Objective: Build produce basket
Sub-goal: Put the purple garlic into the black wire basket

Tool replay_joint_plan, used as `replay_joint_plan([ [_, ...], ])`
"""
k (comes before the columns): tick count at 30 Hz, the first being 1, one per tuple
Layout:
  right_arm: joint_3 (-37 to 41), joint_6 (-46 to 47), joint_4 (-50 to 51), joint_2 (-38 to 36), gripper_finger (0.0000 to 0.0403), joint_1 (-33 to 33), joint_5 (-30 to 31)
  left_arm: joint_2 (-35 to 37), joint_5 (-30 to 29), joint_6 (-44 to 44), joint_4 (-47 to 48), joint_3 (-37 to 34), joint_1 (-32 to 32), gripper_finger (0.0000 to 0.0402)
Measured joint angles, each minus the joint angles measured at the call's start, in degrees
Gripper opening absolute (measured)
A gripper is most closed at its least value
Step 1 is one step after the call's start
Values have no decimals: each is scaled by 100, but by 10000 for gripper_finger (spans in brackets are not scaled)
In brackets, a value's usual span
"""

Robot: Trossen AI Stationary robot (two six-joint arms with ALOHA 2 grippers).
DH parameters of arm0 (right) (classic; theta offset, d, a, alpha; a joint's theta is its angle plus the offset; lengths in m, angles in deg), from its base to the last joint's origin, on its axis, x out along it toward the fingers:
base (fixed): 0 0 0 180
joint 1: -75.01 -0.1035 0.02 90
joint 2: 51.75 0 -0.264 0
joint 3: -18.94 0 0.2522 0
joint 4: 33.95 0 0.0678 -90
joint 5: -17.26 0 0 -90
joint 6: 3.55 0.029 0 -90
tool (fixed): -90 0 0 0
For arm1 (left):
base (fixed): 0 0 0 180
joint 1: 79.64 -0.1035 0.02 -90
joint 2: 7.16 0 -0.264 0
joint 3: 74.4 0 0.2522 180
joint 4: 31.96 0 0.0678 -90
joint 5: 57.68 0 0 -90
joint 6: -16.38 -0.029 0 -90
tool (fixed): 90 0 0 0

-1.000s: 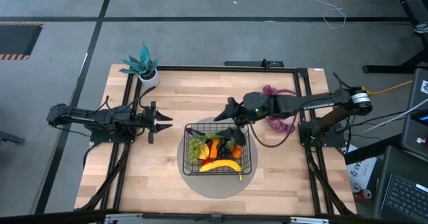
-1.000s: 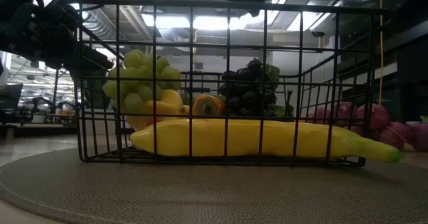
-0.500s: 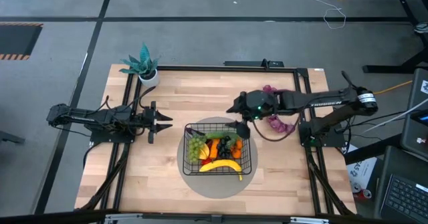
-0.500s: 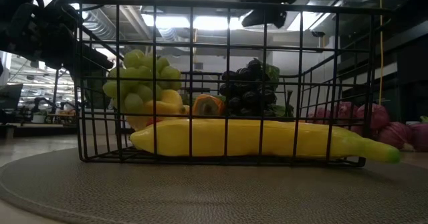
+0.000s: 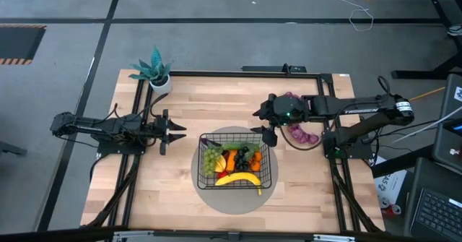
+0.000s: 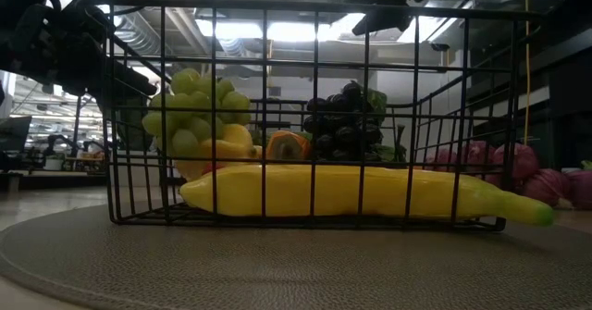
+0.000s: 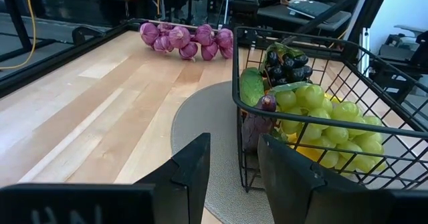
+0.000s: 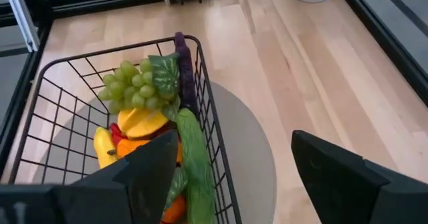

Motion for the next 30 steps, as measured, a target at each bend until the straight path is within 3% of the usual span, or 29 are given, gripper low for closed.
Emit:
replay_joint_plan([
  [3,0,-12,142,-68,292,1,191,0,0,-1,0,0,-1,121],
  [13,-43,466,1047,-727,292,58,1653,0,0,0,0,0,0,121],
  [20,-219,752,1472,-1016,292,512,1726,1,0,0,0,0,0,121],
  [30,-101,1823,2751,-674,292,1500,1723,1,0,0,0,0,0,121],
])
